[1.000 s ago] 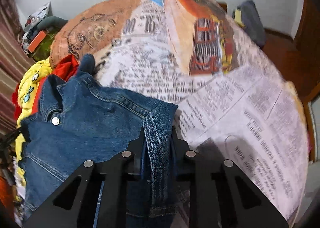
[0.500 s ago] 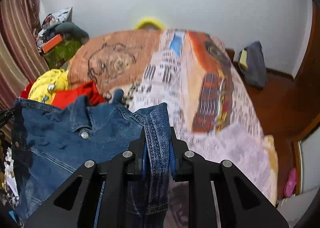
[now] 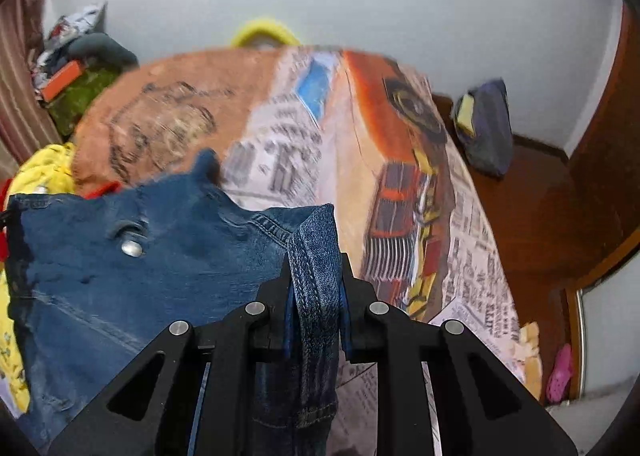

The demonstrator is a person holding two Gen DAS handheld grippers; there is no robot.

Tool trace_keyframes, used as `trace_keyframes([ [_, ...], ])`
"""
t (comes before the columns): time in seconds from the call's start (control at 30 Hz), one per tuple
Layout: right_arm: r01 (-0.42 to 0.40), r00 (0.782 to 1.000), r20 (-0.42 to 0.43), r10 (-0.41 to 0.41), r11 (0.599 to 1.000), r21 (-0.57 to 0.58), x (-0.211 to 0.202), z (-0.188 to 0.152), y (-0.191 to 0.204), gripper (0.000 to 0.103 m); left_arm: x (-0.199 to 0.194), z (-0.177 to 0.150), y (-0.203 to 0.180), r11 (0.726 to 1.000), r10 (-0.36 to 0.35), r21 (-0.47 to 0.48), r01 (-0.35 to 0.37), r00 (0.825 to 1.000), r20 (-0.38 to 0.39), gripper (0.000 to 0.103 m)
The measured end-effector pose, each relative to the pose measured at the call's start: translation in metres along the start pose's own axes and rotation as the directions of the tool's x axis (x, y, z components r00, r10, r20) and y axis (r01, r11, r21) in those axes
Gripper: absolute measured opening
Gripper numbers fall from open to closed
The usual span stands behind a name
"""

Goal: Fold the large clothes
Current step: 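Grasp the jacket hem with the left gripper while the right gripper grasps the folded edge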

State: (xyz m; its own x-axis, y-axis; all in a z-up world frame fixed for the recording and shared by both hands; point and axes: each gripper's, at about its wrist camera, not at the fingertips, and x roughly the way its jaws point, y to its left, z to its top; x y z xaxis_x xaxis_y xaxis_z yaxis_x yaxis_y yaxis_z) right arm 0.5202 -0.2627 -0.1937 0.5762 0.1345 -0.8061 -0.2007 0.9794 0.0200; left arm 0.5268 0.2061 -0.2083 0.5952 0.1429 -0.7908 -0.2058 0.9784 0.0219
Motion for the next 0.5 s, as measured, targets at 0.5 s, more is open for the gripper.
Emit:
trace_keyframes([
  [0.5, 0.023, 0.996, -0.091, -0.024, 1.0, -0.015, 0.029, -0.029, -0.006, 0.02, 0.035, -0.021, -0.006, 0.998, 0.039, 0.045, -0.035, 0.996, -0.086, 0.008],
])
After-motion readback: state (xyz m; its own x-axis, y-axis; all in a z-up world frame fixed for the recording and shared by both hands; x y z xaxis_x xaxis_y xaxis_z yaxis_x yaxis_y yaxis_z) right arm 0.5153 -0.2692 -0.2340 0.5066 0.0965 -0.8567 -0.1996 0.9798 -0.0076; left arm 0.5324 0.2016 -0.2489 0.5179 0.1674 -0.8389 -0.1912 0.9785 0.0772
